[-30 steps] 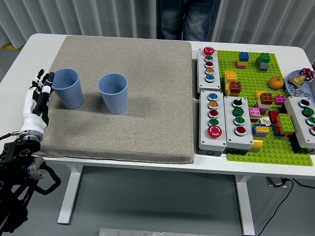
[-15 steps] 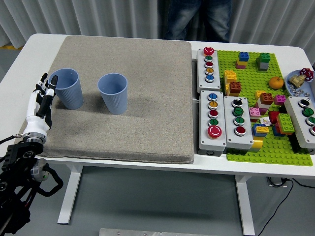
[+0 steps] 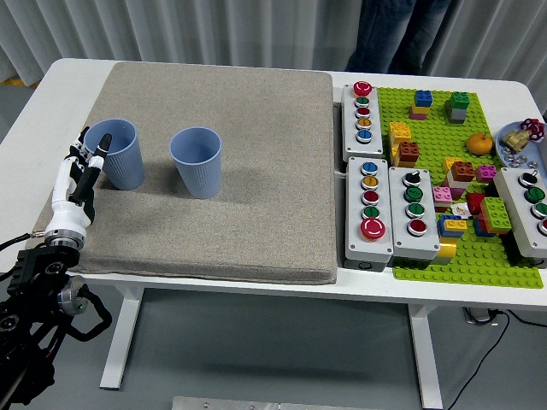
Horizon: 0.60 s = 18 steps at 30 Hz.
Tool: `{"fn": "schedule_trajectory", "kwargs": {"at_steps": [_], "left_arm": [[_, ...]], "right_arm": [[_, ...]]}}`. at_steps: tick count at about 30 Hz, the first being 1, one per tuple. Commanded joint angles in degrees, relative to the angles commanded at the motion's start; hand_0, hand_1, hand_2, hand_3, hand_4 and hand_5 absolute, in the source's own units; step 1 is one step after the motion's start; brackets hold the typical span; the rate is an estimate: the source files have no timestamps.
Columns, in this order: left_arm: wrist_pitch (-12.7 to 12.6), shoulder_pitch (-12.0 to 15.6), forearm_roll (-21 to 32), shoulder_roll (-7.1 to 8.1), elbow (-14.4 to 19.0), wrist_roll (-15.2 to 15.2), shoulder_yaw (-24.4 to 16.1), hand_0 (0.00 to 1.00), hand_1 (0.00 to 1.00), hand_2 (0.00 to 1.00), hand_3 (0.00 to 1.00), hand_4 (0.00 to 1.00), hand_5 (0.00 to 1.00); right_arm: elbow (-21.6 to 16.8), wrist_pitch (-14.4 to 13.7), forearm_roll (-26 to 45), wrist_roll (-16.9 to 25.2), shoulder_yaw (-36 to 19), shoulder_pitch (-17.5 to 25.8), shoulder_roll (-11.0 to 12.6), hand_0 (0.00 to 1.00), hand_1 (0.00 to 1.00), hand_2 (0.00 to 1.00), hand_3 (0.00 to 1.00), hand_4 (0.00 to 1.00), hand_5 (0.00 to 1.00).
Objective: Pick cup pour cup place
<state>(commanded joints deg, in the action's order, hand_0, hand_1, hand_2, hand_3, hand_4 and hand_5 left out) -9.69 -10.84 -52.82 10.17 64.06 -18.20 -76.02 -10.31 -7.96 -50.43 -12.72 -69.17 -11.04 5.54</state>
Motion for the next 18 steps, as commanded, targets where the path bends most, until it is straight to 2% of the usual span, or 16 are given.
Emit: {"fn": "schedule_trajectory", "kwargs": {"at_steps": [14,15,18], "left_arm": [[0.8,0.0,-0.3,0.11,0.3,0.1,-0.2,0.934,0.930,0.998,0.998,0.972,0.569],[0.9,0.0,-0.4,0.12,0.4,0.2,-0.2,0.935,0.931,0.998,0.998,0.961,0.542],[1.0,0.1,-0.6,0.12,0.3,0.1,-0.1,0.935,0.931,0.998,0.998,0.961,0.542]], "right_arm": [[0.0,0.0,0.1,0.0,0.0,-0.1,0.0,0.743,0.705,0.728,0.645,0.225,0.407],[0.0,0.0,0.1,0.0,0.0,-0.1,0.0,0.743,0.705,0.728,0.645,0.225,0.407],[0.0,0.0,0.0,0.0,0.0,0.0,0.0,0.743,0.704,0.728,0.645,0.225,0.407]]}}
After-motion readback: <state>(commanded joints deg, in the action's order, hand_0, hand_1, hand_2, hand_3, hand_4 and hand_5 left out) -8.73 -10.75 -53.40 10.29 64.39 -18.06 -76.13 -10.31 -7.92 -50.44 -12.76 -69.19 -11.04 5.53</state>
